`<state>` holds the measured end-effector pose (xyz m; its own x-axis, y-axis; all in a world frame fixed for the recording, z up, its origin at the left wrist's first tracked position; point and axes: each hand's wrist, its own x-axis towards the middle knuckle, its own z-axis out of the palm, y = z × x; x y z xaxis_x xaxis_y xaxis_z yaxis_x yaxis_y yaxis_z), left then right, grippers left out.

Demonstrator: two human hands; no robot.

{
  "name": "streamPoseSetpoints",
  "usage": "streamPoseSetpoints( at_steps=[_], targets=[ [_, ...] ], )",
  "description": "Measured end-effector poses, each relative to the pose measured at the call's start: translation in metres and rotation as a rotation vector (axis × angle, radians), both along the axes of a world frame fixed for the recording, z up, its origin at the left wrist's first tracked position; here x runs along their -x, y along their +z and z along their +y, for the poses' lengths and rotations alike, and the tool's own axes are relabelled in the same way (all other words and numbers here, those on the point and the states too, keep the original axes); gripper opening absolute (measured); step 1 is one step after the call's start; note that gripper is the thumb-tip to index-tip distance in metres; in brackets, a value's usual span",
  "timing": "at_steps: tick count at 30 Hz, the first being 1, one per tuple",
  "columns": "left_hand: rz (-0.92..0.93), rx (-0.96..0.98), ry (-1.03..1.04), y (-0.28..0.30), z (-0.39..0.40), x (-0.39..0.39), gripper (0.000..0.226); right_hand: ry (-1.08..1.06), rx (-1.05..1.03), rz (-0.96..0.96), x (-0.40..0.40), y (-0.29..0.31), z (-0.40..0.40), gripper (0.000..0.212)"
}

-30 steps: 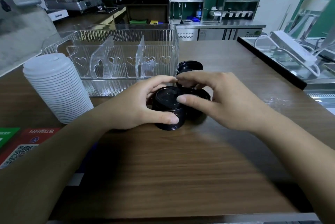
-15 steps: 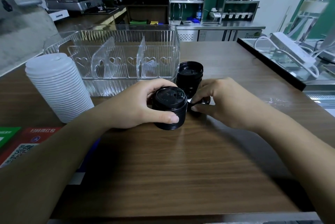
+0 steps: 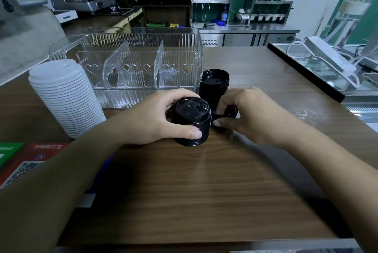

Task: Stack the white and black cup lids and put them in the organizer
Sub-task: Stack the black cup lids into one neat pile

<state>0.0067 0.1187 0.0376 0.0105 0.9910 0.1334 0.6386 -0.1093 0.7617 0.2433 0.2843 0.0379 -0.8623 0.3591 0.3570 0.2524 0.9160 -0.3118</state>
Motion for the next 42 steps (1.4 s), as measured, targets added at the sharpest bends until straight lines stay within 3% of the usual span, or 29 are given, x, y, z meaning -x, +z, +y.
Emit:
streamPoseSetpoints(
  at_steps=[7,11,14,19,27,31,37,39,41,42],
  targets=[
    [0.025,-0.009,0.012,0.001,-0.001,-0.002,0.065,-0.014,0.042,0.114,-0.004,0.006,-0.002,0.014],
    [0.021,-0.002,0.02,0.0,-0.002,-0.003,0.083,-0.081,0.154,0.221,-0.006,0.015,-0.005,0.018],
    [-0.008,0.0,0.017,0.0,-0.002,-0.003,0.091,-0.123,0.309,0.334,-0.007,0.019,-0.006,0.024],
    [-0.08,-0.152,0.089,0.0,-0.003,-0.006,0.072,-0.01,0.642,0.577,-0.006,0.026,-0.011,0.027],
    [-0.063,-0.389,0.066,0.003,-0.003,-0.015,0.102,0.138,0.969,0.522,0.006,0.018,-0.022,0.036],
    [-0.029,-0.483,0.084,0.005,-0.002,-0.014,0.095,0.184,1.068,0.506,0.009,0.016,-0.026,0.031],
    [-0.032,-0.51,0.093,0.005,-0.003,-0.014,0.087,0.208,1.055,0.507,0.008,0.019,-0.028,0.034],
    [-0.018,-0.521,0.107,0.006,-0.003,-0.014,0.084,0.152,0.91,0.522,0.007,0.018,-0.028,0.031],
    [-0.015,-0.534,0.113,0.006,-0.004,-0.014,0.08,0.074,0.668,0.533,0.005,0.018,-0.028,0.019],
    [-0.015,-0.536,0.114,0.007,-0.004,-0.014,0.078,0.048,0.536,0.521,0.003,0.018,-0.03,0.023]
  ],
)
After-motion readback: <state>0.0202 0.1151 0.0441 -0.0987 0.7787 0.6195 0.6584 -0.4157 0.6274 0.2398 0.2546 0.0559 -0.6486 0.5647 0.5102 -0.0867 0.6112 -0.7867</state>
